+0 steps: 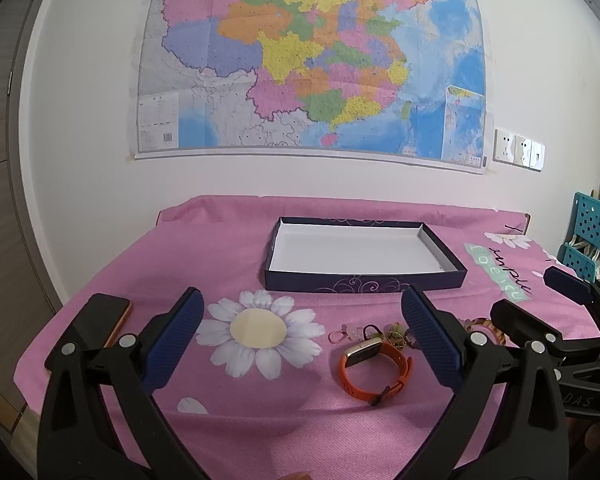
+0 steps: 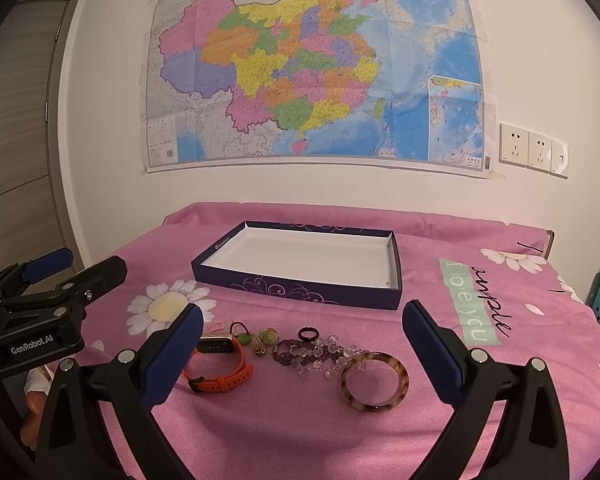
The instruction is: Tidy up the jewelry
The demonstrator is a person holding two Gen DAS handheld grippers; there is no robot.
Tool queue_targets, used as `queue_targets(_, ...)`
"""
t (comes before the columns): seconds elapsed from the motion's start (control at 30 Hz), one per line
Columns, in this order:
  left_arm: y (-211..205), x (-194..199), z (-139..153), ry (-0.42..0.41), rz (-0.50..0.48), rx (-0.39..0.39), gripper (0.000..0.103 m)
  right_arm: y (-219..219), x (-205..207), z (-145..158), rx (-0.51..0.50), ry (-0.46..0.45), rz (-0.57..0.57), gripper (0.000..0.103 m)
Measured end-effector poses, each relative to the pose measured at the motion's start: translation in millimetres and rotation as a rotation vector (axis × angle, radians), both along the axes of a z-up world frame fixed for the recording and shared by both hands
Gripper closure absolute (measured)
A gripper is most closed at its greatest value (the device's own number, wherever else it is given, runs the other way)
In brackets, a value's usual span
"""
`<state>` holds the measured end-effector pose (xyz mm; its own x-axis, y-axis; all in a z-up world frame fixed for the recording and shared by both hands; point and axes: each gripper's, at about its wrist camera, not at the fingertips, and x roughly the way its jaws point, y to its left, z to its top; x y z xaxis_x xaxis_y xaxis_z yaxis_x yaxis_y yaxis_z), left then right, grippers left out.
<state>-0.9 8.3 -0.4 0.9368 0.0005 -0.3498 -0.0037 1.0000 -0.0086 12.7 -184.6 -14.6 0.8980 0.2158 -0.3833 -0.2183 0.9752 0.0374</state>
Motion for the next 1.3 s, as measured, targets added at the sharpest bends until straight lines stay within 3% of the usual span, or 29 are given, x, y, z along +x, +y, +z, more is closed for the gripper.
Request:
queue_targets(0.97,-7.2,3.6,-12.8,0.015,-0.007,-0.003,0.006,0.1,3.5,-4.5,-0.009,0.011,0.002,0.007)
queue_targets(1.3,-6.3,16.0,-19.5,0.068,-0.040,-0.019,0.006,-3.2,10.5,-8.3,-0.059,0.080,0.007,0.007)
